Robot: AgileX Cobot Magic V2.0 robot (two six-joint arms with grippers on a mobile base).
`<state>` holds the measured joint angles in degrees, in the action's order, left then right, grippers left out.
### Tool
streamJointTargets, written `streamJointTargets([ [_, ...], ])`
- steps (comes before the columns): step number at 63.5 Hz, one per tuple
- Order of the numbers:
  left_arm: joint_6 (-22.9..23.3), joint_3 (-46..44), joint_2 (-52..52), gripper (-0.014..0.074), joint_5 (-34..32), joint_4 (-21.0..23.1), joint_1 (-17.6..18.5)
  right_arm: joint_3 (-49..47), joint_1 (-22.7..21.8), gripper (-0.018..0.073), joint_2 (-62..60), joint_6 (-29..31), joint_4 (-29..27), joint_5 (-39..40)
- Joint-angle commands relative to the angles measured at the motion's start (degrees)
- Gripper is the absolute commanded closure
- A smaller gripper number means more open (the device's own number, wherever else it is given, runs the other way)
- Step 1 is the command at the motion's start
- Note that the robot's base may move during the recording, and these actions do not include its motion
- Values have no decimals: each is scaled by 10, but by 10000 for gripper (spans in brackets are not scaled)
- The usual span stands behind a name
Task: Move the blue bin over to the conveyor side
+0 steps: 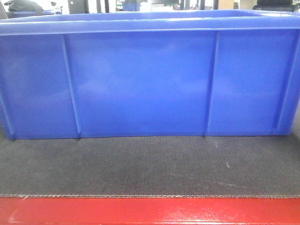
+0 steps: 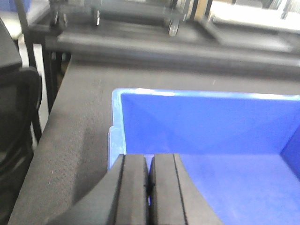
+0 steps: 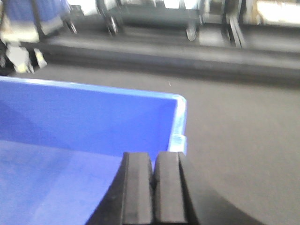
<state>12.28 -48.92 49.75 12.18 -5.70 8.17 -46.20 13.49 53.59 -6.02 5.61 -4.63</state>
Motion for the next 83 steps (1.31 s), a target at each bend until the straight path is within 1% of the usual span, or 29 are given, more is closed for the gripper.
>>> streamJointTargets([
  [1,0,67,-54,615,-70,-2,2,60,-1,638,-43,5,8,80],
  [6,0,121,-95,615,-94,-2,2,123,-1,638,-86,5,8,120],
  [13,0,192,-155,615,-102,-2,2,198,-1,638,-146,5,8,157],
  [19,0,247,-206,615,-102,-2,2,250,-1,638,-207,5,8,156],
  [29,0,312,-284,615,-102,-2,2,296,-1,638,-297,5,8,148],
  [38,0,323,-333,615,-102,-2,2,304,-1,638,-354,5,8,126],
  [49,0,322,-368,615,-102,-2,2,304,-1,638,-379,5,8,126],
  [83,0,322,-373,615,-102,-2,2,304,-1,638,-379,5,4,124],
])
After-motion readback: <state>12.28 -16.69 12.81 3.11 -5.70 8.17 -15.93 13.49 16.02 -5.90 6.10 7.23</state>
